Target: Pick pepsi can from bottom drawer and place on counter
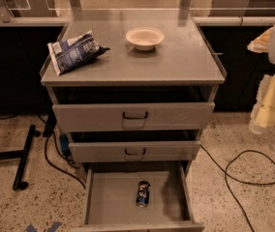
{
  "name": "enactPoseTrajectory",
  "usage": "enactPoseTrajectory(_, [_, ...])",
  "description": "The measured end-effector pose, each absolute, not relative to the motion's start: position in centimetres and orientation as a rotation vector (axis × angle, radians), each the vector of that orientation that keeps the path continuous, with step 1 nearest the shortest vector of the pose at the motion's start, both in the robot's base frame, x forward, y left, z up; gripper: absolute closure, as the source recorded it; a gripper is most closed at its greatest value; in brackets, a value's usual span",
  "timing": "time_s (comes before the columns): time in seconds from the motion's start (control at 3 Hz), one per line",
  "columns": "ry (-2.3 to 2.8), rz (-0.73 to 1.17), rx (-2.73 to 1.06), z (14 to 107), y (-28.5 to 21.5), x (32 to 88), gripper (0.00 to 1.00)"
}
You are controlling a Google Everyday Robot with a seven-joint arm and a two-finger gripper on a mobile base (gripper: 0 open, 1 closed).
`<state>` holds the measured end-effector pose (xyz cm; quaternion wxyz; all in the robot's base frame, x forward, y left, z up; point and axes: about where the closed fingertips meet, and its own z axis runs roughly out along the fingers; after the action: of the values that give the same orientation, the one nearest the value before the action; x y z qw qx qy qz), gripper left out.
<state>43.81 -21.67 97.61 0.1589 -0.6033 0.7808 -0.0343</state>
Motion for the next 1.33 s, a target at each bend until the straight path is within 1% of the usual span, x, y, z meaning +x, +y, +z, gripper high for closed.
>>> enactPoseTrajectory(0.33, [2.226,-0.097,-1.727,97.6,-21.5,43.8,0.00])
enactPoseTrajectory(0.67, [2.208,-0.068,-1.712,95.5,-21.0,44.1,0.00])
enactPoseTrajectory(1.33, [2.175,0.260,-1.633,79.6,-16.6,41.8,0.00])
